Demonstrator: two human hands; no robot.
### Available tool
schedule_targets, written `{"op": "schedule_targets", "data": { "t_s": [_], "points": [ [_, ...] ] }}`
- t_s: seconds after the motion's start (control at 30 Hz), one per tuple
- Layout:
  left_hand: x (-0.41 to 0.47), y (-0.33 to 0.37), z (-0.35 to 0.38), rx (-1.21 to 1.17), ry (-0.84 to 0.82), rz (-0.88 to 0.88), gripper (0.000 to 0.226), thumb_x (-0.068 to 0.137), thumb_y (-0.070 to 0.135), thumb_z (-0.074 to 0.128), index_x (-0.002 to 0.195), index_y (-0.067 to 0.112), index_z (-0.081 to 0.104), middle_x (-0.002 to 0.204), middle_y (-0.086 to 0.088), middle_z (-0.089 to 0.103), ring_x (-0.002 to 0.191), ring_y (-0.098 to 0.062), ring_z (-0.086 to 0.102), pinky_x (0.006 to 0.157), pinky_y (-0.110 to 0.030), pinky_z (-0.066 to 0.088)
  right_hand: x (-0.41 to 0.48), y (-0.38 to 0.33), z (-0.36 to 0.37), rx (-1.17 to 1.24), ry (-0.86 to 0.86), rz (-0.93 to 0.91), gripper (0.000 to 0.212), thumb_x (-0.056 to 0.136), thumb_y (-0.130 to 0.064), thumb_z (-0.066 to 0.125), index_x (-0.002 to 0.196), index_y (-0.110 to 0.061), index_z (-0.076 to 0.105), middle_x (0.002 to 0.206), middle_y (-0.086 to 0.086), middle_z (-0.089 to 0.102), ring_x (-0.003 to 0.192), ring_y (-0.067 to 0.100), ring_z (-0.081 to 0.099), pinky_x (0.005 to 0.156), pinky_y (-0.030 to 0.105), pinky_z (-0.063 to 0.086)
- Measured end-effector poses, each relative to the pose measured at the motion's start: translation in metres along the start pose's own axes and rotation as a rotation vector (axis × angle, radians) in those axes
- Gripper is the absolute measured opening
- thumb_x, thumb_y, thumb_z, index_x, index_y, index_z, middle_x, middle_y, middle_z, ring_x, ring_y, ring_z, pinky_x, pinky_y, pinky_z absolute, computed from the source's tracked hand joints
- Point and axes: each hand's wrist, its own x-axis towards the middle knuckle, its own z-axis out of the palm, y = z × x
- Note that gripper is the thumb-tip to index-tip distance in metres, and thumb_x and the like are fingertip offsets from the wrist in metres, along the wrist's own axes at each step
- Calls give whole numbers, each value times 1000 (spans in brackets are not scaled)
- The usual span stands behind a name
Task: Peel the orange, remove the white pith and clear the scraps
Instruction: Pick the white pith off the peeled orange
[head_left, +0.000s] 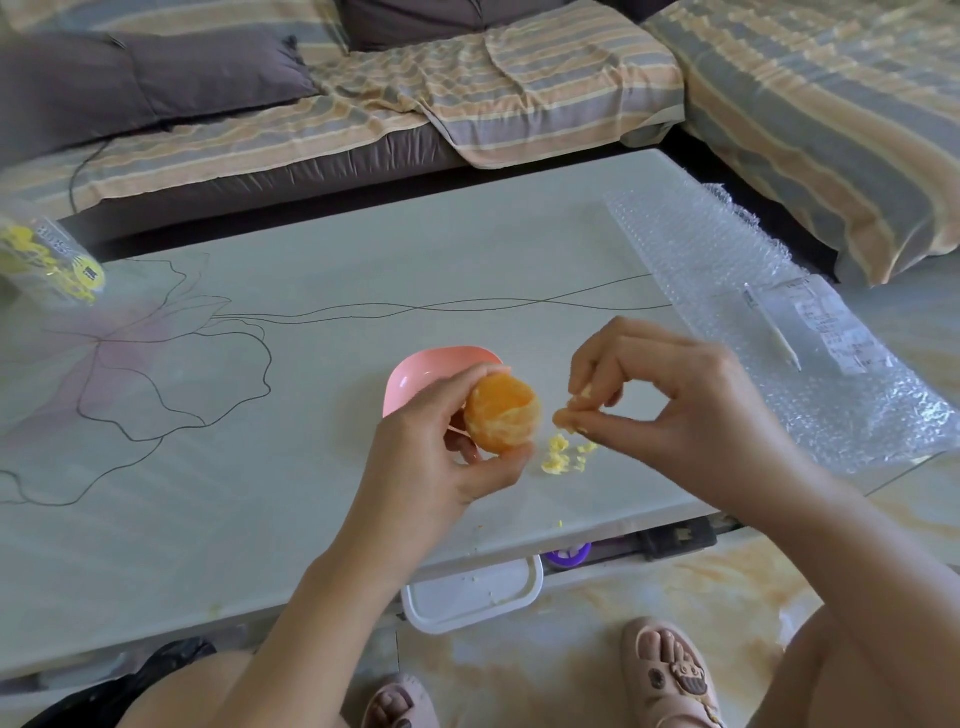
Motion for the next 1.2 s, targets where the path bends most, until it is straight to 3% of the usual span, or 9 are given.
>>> {"op": "schedule_targets", "data": {
  "t_s": [0.13, 0.3, 0.53, 0.63, 0.73, 0.83, 0.97, 1.07, 1.2],
  "points": [
    [1, -3, 1, 25, 30, -20, 51, 63, 28, 84, 99, 50, 57, 98, 25, 57, 68, -7, 55, 62, -8, 43, -1, 1, 3, 22, 20, 38, 18, 75, -6, 75, 78, -16, 60, 87, -6, 62, 74, 9, 57, 66, 19, 46],
    [-3, 2, 4, 44, 7, -24, 54, 68, 17, 83, 110, 40, 57, 84, 17, 62, 70, -3, 56, 64, -7, 44, -1, 3, 9, -19, -87, -1, 22, 79, -22, 72, 100, -16, 69, 94, -7, 61, 79, 5, 59, 70, 21, 50],
    [-1, 5, 4, 87, -31, -38, 45, 66, 21, 79, 104, 34, 59, 87, 22, 60, 69, 0, 55, 59, -5, 41, -2, 1, 17, -58, -34, -75, 13, 79, -16, 73, 82, -13, 60, 88, -3, 61, 74, 4, 52, 69, 17, 46],
    [1, 7, 2, 75, -76, -68, 41, 67, 18, 79, 97, 39, 59, 80, 27, 58, 64, 2, 54, 58, -4, 39, -1, -1, 16, -39, -55, -74, 28, 80, -11, 72, 83, -28, 49, 89, -3, 64, 75, 4, 52, 69, 16, 45],
    [2, 8, -2, 79, -153, -86, 40, 68, 13, 78, 92, 40, 61, 82, 19, 60, 64, 1, 54, 61, -6, 41, 0, -2, 13, -64, -164, -67, 49, 79, -1, 71, 90, -41, 44, 96, -4, 66, 81, -1, 51, 72, 14, 44],
    [4, 9, -4, 151, -237, -79, 30, 68, 14, 77, 85, 34, 62, 87, 12, 60, 65, 1, 51, 60, -10, 41, 0, -1, 11, -100, -289, -62, 43, 79, 3, 67, 87, -31, 43, 99, -6, 64, 84, -2, 47, 73, 14, 43],
    [13, 15, -3, 238, -353, -95, 20, 71, 11, 74, 84, 22, 64, 82, -5, 63, 63, -4, 44, 62, -23, 41, 3, 2, 12, -126, -386, -73, 30, 81, 1, 64, 89, -20, 45, 98, -4, 58, 85, 8, 47, 71, 23, 44],
    [18, 15, -4, 289, -429, -83, 29, 72, 8, 71, 77, 33, 57, 76, 4, 56, 65, -4, 43, 61, -21, 40, 6, 5, 11, -161, -415, -73, 27, 81, 0, 66, 88, -16, 46, 93, -8, 52, 83, 8, 45, 70, 22, 42],
    [18, 11, -2, 282, -425, -73, 23, 70, 7, 71, 83, 23, 61, 73, 8, 50, 64, -2, 41, 58, -20, 38, 7, 5, 8, -177, -423, -85, 24, 82, -3, 64, 84, -16, 43, 89, -7, 50, 79, 9, 44, 68, 23, 41]
  ]
}}
